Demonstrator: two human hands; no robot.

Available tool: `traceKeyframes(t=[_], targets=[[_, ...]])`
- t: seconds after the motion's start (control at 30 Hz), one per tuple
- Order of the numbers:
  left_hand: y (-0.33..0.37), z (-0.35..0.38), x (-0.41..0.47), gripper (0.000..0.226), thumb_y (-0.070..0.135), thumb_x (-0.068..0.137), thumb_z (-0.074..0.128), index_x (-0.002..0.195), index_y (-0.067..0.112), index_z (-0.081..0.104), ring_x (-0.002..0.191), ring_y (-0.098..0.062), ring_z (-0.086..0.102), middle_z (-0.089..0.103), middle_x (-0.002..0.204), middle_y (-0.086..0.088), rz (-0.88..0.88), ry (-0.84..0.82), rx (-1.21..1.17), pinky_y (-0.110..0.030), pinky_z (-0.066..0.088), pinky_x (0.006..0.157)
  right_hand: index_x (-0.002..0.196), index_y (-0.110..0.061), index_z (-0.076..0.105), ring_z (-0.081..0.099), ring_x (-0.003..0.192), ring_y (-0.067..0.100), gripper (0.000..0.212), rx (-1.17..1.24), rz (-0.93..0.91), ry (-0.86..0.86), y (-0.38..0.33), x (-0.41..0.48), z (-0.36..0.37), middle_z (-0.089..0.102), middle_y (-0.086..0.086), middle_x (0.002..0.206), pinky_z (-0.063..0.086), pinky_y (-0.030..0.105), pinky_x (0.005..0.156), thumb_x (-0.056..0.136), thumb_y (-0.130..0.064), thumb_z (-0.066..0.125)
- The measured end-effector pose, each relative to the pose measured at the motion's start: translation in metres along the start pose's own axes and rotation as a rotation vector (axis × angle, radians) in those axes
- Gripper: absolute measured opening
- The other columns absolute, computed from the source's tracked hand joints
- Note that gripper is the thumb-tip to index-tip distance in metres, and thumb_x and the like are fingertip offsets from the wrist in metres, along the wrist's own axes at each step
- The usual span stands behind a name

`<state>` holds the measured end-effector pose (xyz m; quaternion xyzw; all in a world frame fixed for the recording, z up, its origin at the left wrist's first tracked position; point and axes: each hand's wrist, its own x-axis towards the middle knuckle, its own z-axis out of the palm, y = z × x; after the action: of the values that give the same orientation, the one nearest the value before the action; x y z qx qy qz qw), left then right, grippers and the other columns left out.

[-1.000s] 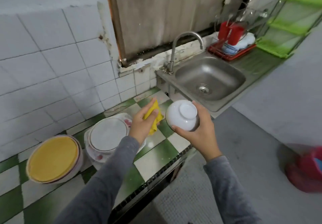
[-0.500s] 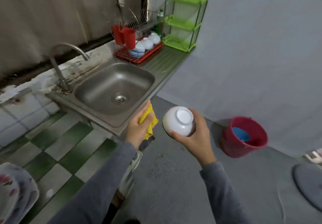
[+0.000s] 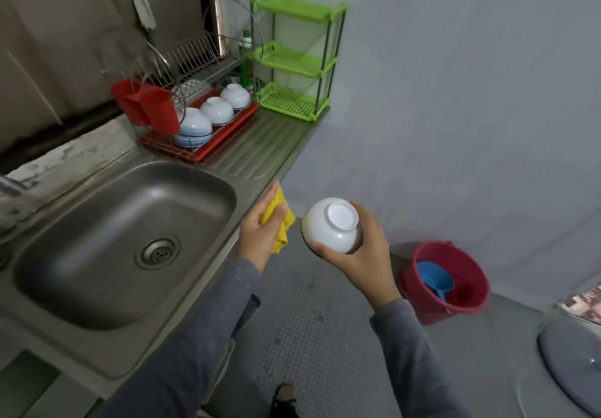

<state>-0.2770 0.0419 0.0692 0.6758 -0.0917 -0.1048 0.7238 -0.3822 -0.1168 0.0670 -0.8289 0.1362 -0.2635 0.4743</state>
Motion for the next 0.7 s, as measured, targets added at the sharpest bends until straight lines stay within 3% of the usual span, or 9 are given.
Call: traceKeyframes(t=[0.07,0.17,0.37,0.43,0.5,0.57,0.6,0.7], targets=[[0.001,0.009,0.030,0.040,0.032,0.096,0.065,0.116,0.066,0.058,0.130,-0.001,0.051,0.052,0.143,0.020,-0.001,-0.020,0.003,-0.040,0.043,0.111,0.133,-0.028,0.051,0.045,0.120,-0.011,0.086,-0.005,-0.007,0.007,0.009,0.030,0.002,0.048,-0.026,0.127,0.036,0.010,0.098,0.060,-0.038,0.096],[0.000,0.020,0.069,0.041,0.033,0.096,0.064,0.122,0.064,0.054,0.122,0.011,0.051,0.051,0.134,0.030,-0.018,-0.036,-0.007,-0.028,0.045,0.107,0.131,-0.032,0.049,0.046,0.120,-0.009,0.083,-0.006,-0.008,-0.006,0.022,0.070,0.007,0.049,-0.025,0.127,0.036,0.007,0.097,0.062,-0.038,0.095],[-0.011,0.031,0.132,0.042,0.031,0.096,0.064,0.129,0.054,0.052,0.096,0.020,0.058,0.055,0.116,0.035,-0.060,0.031,-0.031,-0.009,0.050,0.077,0.132,-0.025,0.052,0.049,0.122,0.002,0.084,-0.008,-0.011,-0.051,0.049,0.143,0.024,0.052,-0.012,0.130,0.036,0.007,0.098,0.061,-0.040,0.095],[-0.016,0.032,0.153,0.042,0.032,0.097,0.063,0.131,0.053,0.051,0.099,0.022,0.056,0.054,0.120,0.034,-0.068,0.050,-0.022,-0.009,0.049,0.082,0.129,-0.026,0.052,0.047,0.120,-0.004,0.081,0.007,-0.022,-0.065,0.059,0.168,0.034,0.051,-0.014,0.128,0.034,0.004,0.096,0.062,-0.037,0.095],[-0.023,0.031,0.176,0.042,0.034,0.096,0.063,0.129,0.057,0.052,0.114,0.015,0.052,0.053,0.133,0.026,-0.074,0.074,-0.006,-0.016,0.047,0.095,0.127,-0.031,0.049,0.045,0.119,-0.011,0.080,0.023,-0.043,-0.083,0.070,0.194,0.045,0.048,-0.021,0.126,0.032,0.002,0.095,0.062,-0.034,0.095],[-0.029,0.031,0.200,0.042,0.034,0.097,0.063,0.131,0.057,0.053,0.126,0.005,0.050,0.049,0.141,0.023,-0.072,0.104,0.004,-0.021,0.045,0.103,0.127,-0.035,0.047,0.046,0.120,-0.007,0.081,0.051,-0.053,-0.122,0.080,0.223,0.056,0.048,-0.022,0.127,0.033,0.003,0.095,0.062,-0.035,0.096],[-0.030,0.032,0.212,0.043,0.032,0.098,0.062,0.135,0.052,0.053,0.126,0.003,0.050,0.049,0.140,0.023,-0.072,0.125,0.012,-0.018,0.046,0.101,0.127,-0.036,0.047,0.048,0.120,-0.003,0.081,0.062,-0.058,-0.141,0.085,0.238,0.062,0.049,-0.020,0.127,0.034,0.004,0.096,0.062,-0.035,0.096],[-0.030,0.037,0.252,0.045,0.025,0.098,0.061,0.139,0.042,0.052,0.102,0.014,0.058,0.058,0.126,0.024,-0.093,0.227,-0.005,-0.009,0.050,0.080,0.128,-0.032,0.050,0.051,0.122,0.007,0.080,0.072,-0.081,-0.201,0.102,0.288,0.081,0.052,-0.011,0.129,0.042,0.020,0.103,0.062,-0.037,0.096]])
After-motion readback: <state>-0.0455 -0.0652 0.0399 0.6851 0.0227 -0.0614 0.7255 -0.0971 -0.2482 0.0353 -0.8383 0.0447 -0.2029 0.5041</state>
